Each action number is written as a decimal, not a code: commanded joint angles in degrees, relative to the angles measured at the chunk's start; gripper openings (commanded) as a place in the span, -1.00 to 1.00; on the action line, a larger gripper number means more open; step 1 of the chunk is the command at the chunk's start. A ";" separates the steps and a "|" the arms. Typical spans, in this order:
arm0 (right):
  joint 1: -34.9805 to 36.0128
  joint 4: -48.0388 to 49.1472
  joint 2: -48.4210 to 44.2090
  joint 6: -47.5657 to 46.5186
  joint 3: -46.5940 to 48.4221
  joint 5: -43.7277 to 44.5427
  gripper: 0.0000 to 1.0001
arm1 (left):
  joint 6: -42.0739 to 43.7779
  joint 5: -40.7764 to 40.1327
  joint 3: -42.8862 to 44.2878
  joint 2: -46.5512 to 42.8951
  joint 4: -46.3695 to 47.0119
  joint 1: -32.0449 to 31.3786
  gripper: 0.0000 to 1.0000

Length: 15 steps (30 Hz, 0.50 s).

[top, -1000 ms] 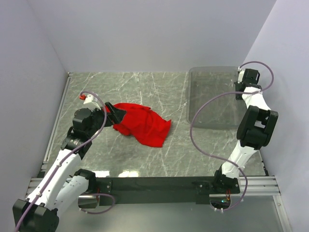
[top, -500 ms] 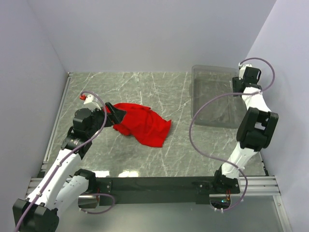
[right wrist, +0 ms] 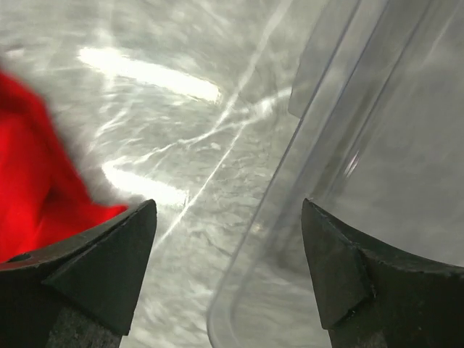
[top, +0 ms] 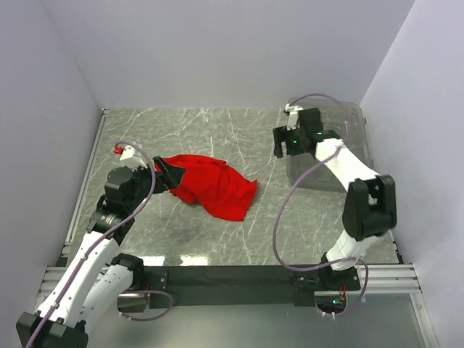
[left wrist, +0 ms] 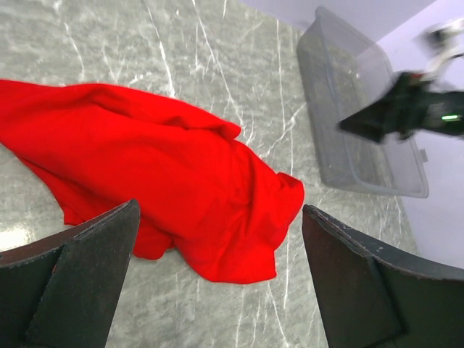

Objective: Fold and stack the t-shirts
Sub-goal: Flatten the tshirt out

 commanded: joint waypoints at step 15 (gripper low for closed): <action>3.52 -0.14 9.62 9.57 0.92 25.72 0.17 | -0.66 -3.84 -0.13 -7.18 -3.53 -0.23 0.99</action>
